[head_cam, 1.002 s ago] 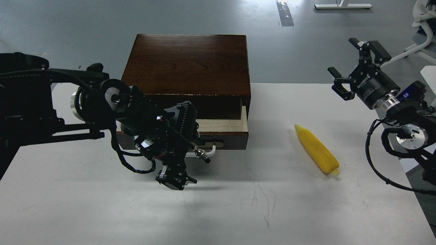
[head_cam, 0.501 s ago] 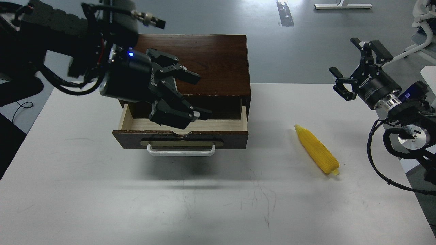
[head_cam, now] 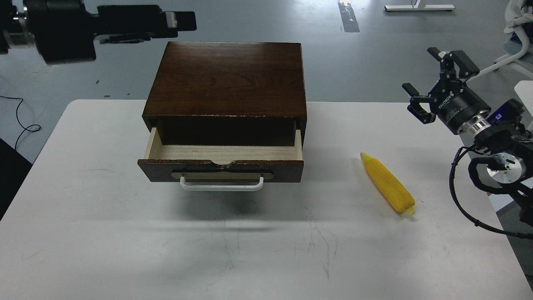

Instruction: Put corn in drawer with both arms

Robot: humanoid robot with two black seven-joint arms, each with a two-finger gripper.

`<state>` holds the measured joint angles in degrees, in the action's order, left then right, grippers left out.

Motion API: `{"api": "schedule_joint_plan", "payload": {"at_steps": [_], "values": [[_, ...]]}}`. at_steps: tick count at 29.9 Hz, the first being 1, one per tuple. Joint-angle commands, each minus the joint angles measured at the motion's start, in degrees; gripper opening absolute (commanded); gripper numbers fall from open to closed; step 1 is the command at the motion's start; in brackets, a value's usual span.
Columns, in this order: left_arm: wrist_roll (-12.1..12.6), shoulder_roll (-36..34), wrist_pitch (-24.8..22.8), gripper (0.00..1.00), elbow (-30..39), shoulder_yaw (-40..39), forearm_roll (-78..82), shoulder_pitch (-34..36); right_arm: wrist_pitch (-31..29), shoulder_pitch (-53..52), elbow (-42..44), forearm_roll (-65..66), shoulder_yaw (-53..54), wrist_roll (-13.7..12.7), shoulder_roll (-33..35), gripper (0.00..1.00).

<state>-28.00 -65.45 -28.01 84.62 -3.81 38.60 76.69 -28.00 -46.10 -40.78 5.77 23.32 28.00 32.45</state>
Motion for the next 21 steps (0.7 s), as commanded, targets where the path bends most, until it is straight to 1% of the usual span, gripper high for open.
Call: {"api": "schedule_joint_plan", "payload": {"at_steps": [1, 2, 4, 6, 8, 12, 14, 16, 18, 20, 21], "values": [[0.0, -0.6, 0.0, 0.99, -1.0, -0.1, -11.4, -7.9, 0.0, 0.1, -0.1, 1.3, -0.9, 0.0, 0.4, 1.00], [0.0, -0.6, 0.0, 0.99, -1.7, -0.1, -16.1, -10.0, 0.0, 0.0, -0.2, 2.0, -1.3, 0.0, 0.8, 1.00], [0.0, -0.6, 0.0, 0.99, -2.5, -0.1, -21.2, -12.0, 0.0, 0.0, -0.2, 2.8, -1.5, 0.0, 1.1, 1.00], [0.0, 0.0, 0.5, 0.99, -5.1, -0.1, -30.2, -15.1, 0.0, -0.1, -0.4, 5.4, -1.6, 0.0, 1.5, 1.00], [0.0, 0.5, 0.4, 0.99, -7.2, -0.1, -35.1, -16.6, 0.0, -0.3, -0.7, 7.7, -1.6, 0.0, 2.0, 1.00], [0.0, 2.1, 0.3, 0.99, -11.0, -0.4, -39.7, -18.4, 0.0, -0.7, -3.2, 12.1, -1.8, 0.0, 4.1, 1.00], [0.0, 3.5, 0.0, 0.99, -13.6, -0.5, -43.0, -19.9, 0.0, -1.4, -6.0, 18.5, -2.6, 0.0, 6.7, 1.00], [0.0, 4.2, 0.0, 0.99, -14.6, -0.8, -44.0, -21.4, 0.0, -2.7, -7.5, 22.2, -3.4, 0.0, 8.0, 1.00], [0.0, 5.5, 0.0, 0.99, -16.1, -2.3, -44.2, -23.6, 0.0, -4.7, -9.1, 28.3, -4.9, 0.0, 9.9, 1.00], [0.0, 7.4, 0.0, 0.99, -18.0, -6.2, -44.2, -26.7, 0.0, -7.2, -11.1, 36.1, -7.5, 0.0, 11.8, 1.00], [0.0, 8.0, 0.0, 0.99, -18.3, -7.3, -44.3, -27.6, 0.0, -7.9, -11.6, 37.9, -8.1, 0.0, 12.4, 1.00]]}}
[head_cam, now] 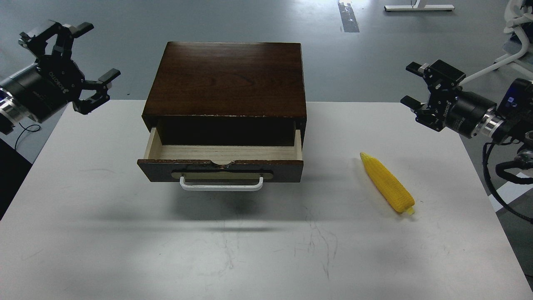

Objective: Put corn in drawer with both arms
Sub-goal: 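Reach the right gripper down to the yellow corn cob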

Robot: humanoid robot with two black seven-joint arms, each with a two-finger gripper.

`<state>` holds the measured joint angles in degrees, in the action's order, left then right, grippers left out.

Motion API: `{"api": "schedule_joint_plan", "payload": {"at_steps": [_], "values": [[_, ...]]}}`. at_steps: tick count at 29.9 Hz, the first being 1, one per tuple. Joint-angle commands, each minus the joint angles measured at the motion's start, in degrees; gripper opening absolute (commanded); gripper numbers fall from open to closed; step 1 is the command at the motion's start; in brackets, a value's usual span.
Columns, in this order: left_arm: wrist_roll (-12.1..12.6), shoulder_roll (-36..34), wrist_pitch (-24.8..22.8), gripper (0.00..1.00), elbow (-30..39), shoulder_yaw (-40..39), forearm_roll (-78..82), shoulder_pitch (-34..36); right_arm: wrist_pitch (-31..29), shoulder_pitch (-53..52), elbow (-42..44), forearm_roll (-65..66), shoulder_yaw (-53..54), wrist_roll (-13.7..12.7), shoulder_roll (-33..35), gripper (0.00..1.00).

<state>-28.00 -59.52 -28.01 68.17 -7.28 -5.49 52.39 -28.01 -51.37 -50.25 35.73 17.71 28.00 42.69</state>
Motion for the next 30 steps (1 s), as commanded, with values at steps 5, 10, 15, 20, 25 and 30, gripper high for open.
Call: {"api": "schedule_joint_plan", "payload": {"at_steps": [5, 10, 15, 20, 25, 30], "values": [[0.0, 5.1, 0.0, 0.99, -4.0, -11.8, -0.2, -8.5, 0.0, -9.5, -5.4, 23.2, -8.6, 0.0, 4.9, 1.00], [0.0, 5.6, 0.0, 0.99, -4.9, -14.6, -0.2, -11.2, 0.0, -16.0, -5.5, 34.7, -18.2, 0.0, 4.2, 1.00], [0.0, 5.6, 0.0, 0.99, -4.8, -15.7, -0.2, -11.9, 0.0, -20.0, -4.9, 45.6, -25.7, 0.0, 0.3, 1.00], [0.0, 5.6, 0.0, 0.99, -4.8, -16.2, -0.2, -11.9, 0.0, -20.9, -1.0, 52.9, -34.0, 0.0, -4.8, 1.00], [0.0, 5.6, 0.0, 0.99, -4.7, -16.2, -0.2, -12.0, 0.0, -20.4, -0.3, 52.9, -37.7, 0.0, -7.7, 1.00], [0.0, 5.6, 0.0, 0.99, -4.8, -16.9, -0.2, -12.0, 0.2, -19.7, 0.6, 52.9, -39.5, 0.0, -9.3, 1.00]]}}
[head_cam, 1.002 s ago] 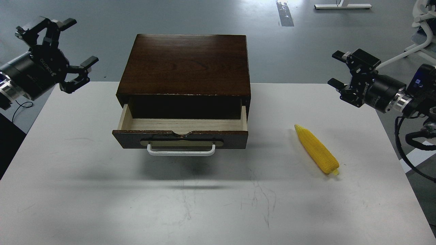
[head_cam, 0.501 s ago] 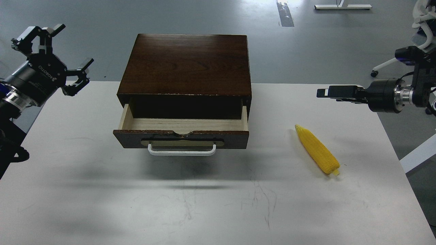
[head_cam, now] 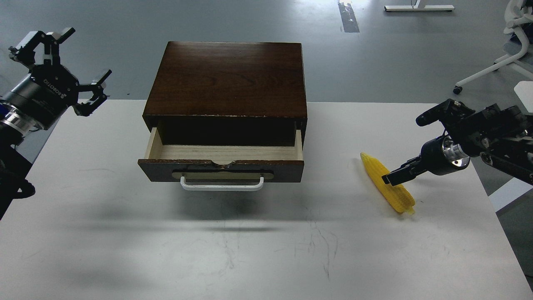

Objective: Put corn in drawer with both arms
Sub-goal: 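Reach the right gripper down to the yellow corn cob, then grasp the corn cob with the right gripper and lift it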

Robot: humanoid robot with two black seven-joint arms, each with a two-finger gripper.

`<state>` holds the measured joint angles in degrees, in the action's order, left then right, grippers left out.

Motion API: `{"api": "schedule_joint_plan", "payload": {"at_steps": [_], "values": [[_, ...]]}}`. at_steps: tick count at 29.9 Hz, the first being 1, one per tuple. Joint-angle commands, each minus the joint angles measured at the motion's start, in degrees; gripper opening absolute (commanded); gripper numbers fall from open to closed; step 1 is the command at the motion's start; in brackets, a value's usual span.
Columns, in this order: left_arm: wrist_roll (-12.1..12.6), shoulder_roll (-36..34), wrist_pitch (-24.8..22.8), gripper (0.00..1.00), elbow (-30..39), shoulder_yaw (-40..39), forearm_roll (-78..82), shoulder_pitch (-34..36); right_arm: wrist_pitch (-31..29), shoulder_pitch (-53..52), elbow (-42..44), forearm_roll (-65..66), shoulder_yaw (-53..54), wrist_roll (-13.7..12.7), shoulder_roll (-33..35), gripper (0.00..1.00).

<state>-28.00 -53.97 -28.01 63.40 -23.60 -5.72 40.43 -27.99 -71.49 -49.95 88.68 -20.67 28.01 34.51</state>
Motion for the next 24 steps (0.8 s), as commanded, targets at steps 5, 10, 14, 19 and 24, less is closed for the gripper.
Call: {"api": "schedule_joint_plan", "payload": {"at_steps": [5, 10, 14, 19, 24], "values": [[0.0, -0.1, 0.0, 0.99, 0.0, -0.7, 0.0, 0.0, 0.8, 0.6, 1.0, 0.0, -3.0, 0.0, -2.3, 0.97], [0.0, -0.1, 0.0, 0.99, 0.0, -0.8, 0.0, 0.0, 3.6, 1.4, 1.7, -0.1, -4.7, 0.0, -3.3, 0.92], [0.0, -0.1, 0.0, 0.99, 0.0, -0.8, 0.0, 0.0, 5.0, 2.4, 2.4, -0.1, -4.8, 0.0, -4.0, 0.74], [0.0, -0.2, 0.0, 0.99, 0.0, -0.9, 0.0, 0.0, 5.0, 2.2, 2.4, -0.1, -4.8, 0.0, -3.8, 0.16], [0.0, -0.2, 0.0, 0.99, 0.0, -0.9, 0.0, 0.0, 5.0, 2.0, 2.2, -0.1, -4.9, 0.0, -3.6, 0.07]]}}
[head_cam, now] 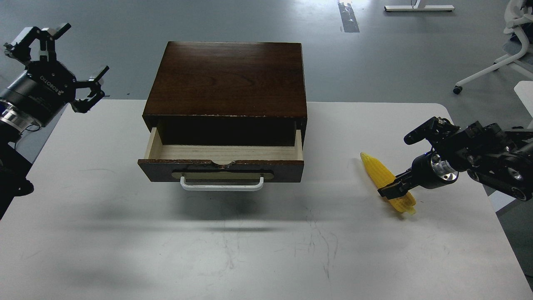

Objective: Put corn in drawer with both arms
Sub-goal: 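Grasp the corn cob with the right gripper and lift it, then carry the corn cob over the open drawer and lower it inside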

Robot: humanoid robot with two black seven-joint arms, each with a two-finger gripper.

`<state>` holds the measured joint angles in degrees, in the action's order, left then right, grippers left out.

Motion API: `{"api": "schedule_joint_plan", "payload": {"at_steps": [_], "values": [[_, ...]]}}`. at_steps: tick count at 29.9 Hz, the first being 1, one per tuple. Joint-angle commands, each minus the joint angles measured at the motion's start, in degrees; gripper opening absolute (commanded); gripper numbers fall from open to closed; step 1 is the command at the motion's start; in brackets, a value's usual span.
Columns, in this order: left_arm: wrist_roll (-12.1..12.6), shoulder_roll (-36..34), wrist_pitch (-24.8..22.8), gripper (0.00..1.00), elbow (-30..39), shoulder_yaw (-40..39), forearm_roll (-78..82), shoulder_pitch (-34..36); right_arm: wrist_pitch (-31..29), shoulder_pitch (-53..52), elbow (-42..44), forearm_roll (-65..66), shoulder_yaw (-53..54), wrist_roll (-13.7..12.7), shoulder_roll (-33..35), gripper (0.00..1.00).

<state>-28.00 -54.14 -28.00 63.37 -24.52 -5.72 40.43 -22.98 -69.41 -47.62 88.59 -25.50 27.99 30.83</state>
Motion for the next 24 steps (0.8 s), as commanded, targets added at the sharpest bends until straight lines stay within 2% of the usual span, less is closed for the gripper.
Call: {"api": "schedule_joint_plan", "payload": {"at_steps": [1, 2, 6, 12, 17, 24], "values": [[0.0, 0.0, 0.0, 0.99, 0.0, 0.0, 0.0, 0.0, 0.0, -0.2, -0.1, 0.0, 0.0, 0.0, 0.1, 0.07], [0.0, 0.0, 0.0, 0.99, 0.0, 0.0, 0.0, 0.0, 0.0, -0.4, -0.2, 0.0, 0.0, 0.0, 0.1, 0.04], [0.0, 0.0, 0.0, 0.99, 0.0, 0.0, 0.1, 0.0, 0.0, -1.8, -0.6, -0.1, 0.1, 0.0, 0.1, 0.02], [0.0, 0.1, 0.0, 0.99, 0.1, -0.4, 0.1, 0.0, 0.0, -13.1, -3.2, -0.4, 0.5, 0.0, -1.0, 0.04], [0.0, 0.3, 0.0, 0.99, 0.1, -0.4, 0.2, 0.0, 0.0, -25.6, -3.4, -0.5, 0.5, 0.0, -7.3, 0.06], [0.0, 0.1, 0.0, 0.99, 0.1, -0.5, 0.2, 0.0, 0.3, -33.9, -4.1, -0.6, 0.6, 0.0, -16.2, 0.06]]}}
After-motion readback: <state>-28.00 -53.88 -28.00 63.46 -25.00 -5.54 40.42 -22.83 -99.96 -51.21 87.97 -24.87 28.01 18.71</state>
